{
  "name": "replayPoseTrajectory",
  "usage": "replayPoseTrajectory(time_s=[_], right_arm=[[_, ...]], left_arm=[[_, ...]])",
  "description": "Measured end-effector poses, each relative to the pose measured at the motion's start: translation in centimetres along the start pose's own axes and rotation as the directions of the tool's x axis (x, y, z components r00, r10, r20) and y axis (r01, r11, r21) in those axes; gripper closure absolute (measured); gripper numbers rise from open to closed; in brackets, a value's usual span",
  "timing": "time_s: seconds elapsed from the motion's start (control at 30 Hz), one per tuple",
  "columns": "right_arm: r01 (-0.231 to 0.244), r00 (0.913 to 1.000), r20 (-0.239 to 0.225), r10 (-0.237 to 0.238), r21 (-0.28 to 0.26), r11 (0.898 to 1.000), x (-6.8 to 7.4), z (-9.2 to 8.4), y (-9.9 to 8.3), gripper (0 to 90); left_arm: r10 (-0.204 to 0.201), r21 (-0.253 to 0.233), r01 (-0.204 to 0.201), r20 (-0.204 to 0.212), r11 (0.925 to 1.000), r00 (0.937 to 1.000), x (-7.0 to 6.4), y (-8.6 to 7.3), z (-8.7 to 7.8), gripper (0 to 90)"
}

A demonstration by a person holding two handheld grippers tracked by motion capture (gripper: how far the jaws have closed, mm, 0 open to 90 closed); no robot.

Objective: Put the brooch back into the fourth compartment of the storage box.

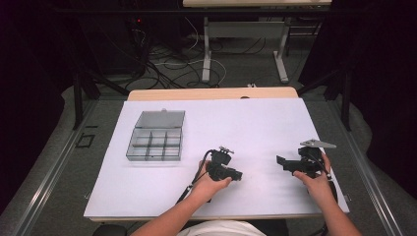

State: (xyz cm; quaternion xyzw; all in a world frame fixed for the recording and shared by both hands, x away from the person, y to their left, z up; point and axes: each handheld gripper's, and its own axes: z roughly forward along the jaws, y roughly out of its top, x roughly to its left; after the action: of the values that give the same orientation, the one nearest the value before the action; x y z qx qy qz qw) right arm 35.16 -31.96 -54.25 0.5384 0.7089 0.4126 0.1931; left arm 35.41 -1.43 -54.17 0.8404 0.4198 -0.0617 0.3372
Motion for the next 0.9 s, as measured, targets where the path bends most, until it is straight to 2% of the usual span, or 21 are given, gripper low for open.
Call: replayPoseTrajectory(time_s=[0.1, 0.17, 0.27, 0.4, 0.63, 0.9], right_arm=[[0.001, 1.0000, 0.002, -0.001, 0.000, 1.000, 0.1, 0.0, 0.0, 0.4], [0.007, 1.0000, -0.002, -0.007, -0.001, 1.000, 0.0, 0.0, 0.0, 0.4], [0.001, 1.0000, -0.003, -0.001, 0.004, 1.000, 0.1, 0.1, 0.0, 0.4], [0.007, 1.0000, -0.004, -0.007, 0.005, 1.000, 0.0, 0.1, 0.0, 0.4], [0.002, 1.0000, -0.005, -0.002, 0.006, 1.000, 0.0, 0.1, 0.0, 0.4], [0.002, 1.0000, -0.004, -0.002, 0.004, 1.000, 0.1, 0.0, 0.0, 0.4]], left_arm=[[0.010, 0.027, -0.010, 0.003, 0.9996, 0.9999, -0.1, -0.1, 0.4, 66.3], [0.039, 0.026, -0.039, -0.016, 0.9989, 0.9991, -0.2, -0.1, 0.4, 69.2], [0.046, 0.026, -0.045, -0.046, 0.9987, 0.9979, -0.5, -0.1, 0.5, 78.3], [0.063, 0.034, -0.061, -0.054, 0.9976, 0.9965, -0.8, -0.1, 0.6, 80.0], [0.050, 0.023, -0.050, -0.025, 0.9985, 0.9984, -0.4, 0.0, 0.6, 80.1], [0.009, 0.001, -0.009, -0.032, 1.0000, 0.9994, 0.3, 0.3, 0.1, 80.1]])
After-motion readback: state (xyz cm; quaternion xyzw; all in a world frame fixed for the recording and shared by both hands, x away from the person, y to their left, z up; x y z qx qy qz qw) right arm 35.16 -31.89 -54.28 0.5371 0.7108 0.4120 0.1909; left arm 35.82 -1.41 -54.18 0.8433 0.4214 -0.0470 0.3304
